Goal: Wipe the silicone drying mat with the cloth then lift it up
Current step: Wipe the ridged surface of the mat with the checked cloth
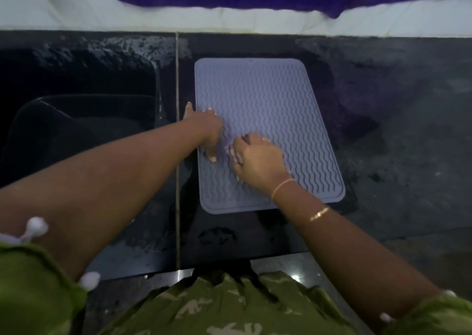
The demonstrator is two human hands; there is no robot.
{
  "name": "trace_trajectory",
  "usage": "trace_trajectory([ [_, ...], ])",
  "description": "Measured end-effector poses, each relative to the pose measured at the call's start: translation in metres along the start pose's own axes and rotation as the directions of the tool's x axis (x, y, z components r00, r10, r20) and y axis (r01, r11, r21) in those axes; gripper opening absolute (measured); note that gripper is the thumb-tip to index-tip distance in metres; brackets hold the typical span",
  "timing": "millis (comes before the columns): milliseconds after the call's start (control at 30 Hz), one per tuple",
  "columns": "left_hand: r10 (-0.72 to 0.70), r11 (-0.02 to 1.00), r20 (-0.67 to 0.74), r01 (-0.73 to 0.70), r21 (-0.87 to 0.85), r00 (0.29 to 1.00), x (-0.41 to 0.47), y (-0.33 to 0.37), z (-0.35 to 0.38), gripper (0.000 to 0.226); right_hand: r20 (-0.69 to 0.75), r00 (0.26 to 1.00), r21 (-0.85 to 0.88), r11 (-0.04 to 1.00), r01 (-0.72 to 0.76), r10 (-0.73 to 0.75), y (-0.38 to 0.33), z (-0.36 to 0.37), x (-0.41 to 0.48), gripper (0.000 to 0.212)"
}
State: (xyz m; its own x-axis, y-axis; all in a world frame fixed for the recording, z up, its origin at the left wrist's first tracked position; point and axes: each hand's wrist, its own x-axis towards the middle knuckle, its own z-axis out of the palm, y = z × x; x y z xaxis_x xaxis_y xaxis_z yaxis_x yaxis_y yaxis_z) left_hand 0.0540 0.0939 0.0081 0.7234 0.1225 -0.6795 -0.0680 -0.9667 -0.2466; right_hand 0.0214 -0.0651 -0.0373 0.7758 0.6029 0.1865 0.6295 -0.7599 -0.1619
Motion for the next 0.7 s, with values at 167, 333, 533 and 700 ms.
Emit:
trace_trajectory([
  [167,-0.021,0.998,0.019,0.022,-0.060,1.000,-0.002,0.003,-0.001,0.124,0.055,0.986,-0.036,0.987,0.157,-0.155,-0.009,-0.015,-0.066,0.022],
  [333,0.011,0.997,0.011,-0.010,-0.074,1.000,-0.007,0.003,0.001,0.122,0.068,0.970,-0.107,0.965,0.238,-0.231,0.000,-0.018,-0.058,0.030],
  [533,0.045,0.998,0.015,-0.045,0.047,0.999,-0.017,0.007,-0.005,0.107,0.041,0.999,-0.185,0.982,0.036,-0.029,0.015,-0.015,0.023,0.036],
  [700,0.025,1.000,0.048,-0.025,0.007,0.999,-0.012,0.005,-0.005,0.118,-0.086,0.994,-0.104,0.992,-0.072,0.063,-0.017,-0.005,-0.019,0.020],
])
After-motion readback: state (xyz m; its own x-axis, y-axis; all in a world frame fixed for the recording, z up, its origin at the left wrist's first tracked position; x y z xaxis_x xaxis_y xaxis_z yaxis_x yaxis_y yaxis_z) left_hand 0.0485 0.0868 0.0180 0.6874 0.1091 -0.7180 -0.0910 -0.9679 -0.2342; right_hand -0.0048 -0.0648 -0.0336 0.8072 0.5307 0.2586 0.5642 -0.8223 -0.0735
